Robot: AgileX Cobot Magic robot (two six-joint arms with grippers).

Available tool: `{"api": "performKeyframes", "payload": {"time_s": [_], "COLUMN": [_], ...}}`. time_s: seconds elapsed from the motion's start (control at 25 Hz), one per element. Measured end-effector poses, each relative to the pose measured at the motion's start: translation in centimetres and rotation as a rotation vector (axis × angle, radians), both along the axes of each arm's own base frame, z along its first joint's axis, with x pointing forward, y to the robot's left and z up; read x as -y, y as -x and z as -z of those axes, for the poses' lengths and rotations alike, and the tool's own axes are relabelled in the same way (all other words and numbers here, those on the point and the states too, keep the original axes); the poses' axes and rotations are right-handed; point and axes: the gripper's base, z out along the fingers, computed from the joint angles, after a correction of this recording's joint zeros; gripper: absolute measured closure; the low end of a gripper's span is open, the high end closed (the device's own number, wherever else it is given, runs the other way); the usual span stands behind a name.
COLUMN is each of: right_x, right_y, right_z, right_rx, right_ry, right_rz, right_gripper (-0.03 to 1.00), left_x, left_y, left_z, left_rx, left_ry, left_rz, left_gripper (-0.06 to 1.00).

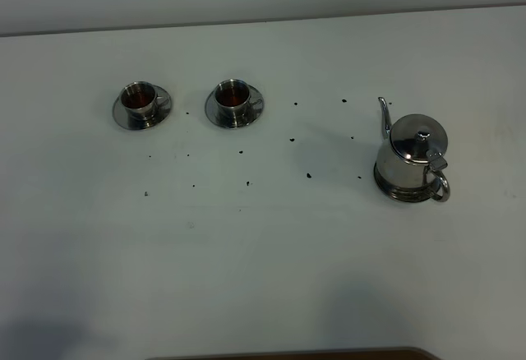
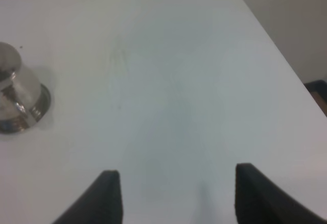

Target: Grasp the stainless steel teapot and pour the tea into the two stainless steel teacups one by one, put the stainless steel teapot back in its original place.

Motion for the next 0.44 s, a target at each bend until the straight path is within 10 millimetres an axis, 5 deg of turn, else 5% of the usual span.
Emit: {"api": "performKeyframes", "payload": {"time_s": [0.44], "right_x": [0.0], "right_y": [0.0], "right_z": [0.0], "right_rx": [0.0], "right_ry": [0.0], "right_rz": [0.0], "right_gripper": [0.48], "left_x": [0.0], "left_y": [0.0], "left_z": [0.0], "left_rx": [0.0], "left_ry": [0.0], "left_rz": [0.0], "left_gripper": [0.58]}}
